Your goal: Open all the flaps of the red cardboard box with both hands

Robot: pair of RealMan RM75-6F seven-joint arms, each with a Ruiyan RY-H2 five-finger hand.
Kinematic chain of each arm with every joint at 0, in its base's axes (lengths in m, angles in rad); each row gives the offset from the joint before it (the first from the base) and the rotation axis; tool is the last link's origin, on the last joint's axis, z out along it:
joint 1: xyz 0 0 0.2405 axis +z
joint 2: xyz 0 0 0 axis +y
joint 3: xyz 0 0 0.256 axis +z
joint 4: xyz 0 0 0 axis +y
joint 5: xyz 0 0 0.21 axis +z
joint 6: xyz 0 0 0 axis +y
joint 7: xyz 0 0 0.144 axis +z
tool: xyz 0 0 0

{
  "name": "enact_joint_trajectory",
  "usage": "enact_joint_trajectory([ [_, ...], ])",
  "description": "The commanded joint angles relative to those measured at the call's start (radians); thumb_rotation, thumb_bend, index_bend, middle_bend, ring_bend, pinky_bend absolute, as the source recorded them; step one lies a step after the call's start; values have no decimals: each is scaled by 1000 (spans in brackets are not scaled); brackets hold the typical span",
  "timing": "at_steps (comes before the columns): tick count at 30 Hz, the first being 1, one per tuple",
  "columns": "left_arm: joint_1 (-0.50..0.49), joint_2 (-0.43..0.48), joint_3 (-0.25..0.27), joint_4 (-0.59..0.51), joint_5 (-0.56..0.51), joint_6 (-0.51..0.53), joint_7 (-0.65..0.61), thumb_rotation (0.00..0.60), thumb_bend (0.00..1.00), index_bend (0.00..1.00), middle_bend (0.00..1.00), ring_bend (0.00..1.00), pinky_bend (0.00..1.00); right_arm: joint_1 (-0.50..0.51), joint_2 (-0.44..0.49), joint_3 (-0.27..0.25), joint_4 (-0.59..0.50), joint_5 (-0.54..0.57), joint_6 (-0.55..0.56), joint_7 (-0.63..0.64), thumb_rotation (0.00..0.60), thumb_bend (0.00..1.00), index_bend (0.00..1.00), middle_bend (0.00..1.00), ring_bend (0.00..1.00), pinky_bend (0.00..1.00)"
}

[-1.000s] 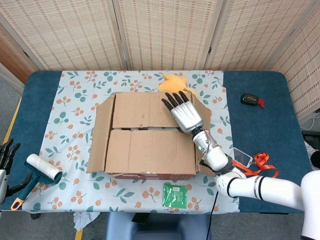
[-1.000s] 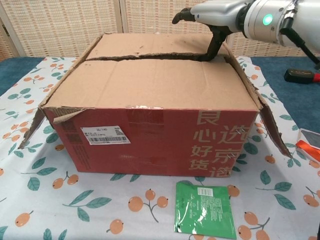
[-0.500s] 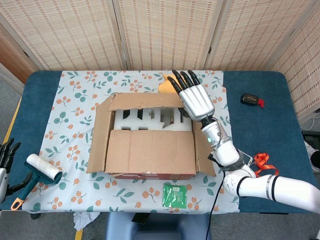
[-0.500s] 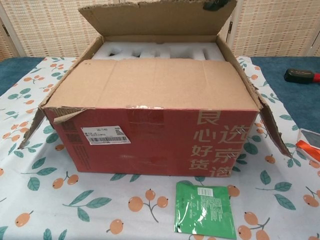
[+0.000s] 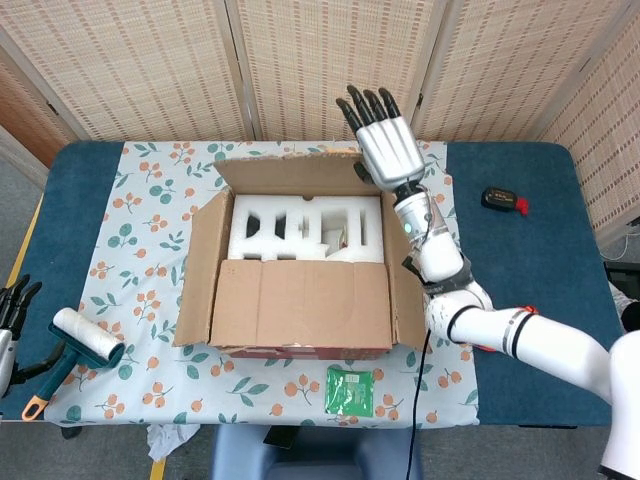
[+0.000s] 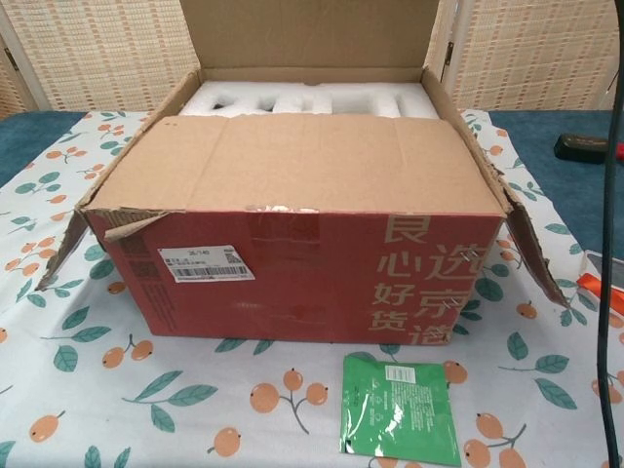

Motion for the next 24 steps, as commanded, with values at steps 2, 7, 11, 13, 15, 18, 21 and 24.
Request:
enact_joint_trajectory([
  [2, -1, 0, -9, 26, -35, -23, -19, 600, 374, 0, 0, 0, 0, 114, -138, 12, 360, -37, -117, 99, 600, 367, 0, 0, 0, 0],
  [7, 10, 0, -21, 39, -69, -27, -33, 600, 374, 0, 0, 0, 0, 145, -220, 24, 563, -45, -250, 255, 600, 368, 0, 0, 0, 0],
  [11, 14, 1, -20, 39, -66, -19, -25, 600, 373, 0, 0, 0, 0, 113, -203, 28, 518, -94, -320, 424, 600, 368, 0, 0, 0, 0],
  [13, 16, 1, -19, 35, -61, -14, -20, 600, 374, 0, 0, 0, 0, 75, -154, 8, 422, -143, -308, 455, 600, 368, 0, 0, 0, 0],
  [15, 16, 2, -16, 30, -54, -13, -10, 600, 374, 0, 0, 0, 0, 15, -75, -25, 267, -219, -261, 476, 600, 368, 0, 0, 0, 0],
  [18, 15, 2, -12, 20, -49, -15, 14, 600, 374, 0, 0, 0, 0, -71, 50, -68, 37, -275, -221, 485, 600, 368, 0, 0, 0, 0],
  [21, 15, -1, -9, 4, -41, -9, 37, 600, 374, 0, 0, 0, 0, -135, 148, -95, -139, -296, -202, 499, 600, 368, 0, 0, 0, 0],
  [24, 15, -4, -5, -15, -40, -14, 80, 600, 374, 0, 0, 0, 0, -193, 174, -111, -225, -357, -132, 551, 600, 368, 0, 0, 0, 91],
])
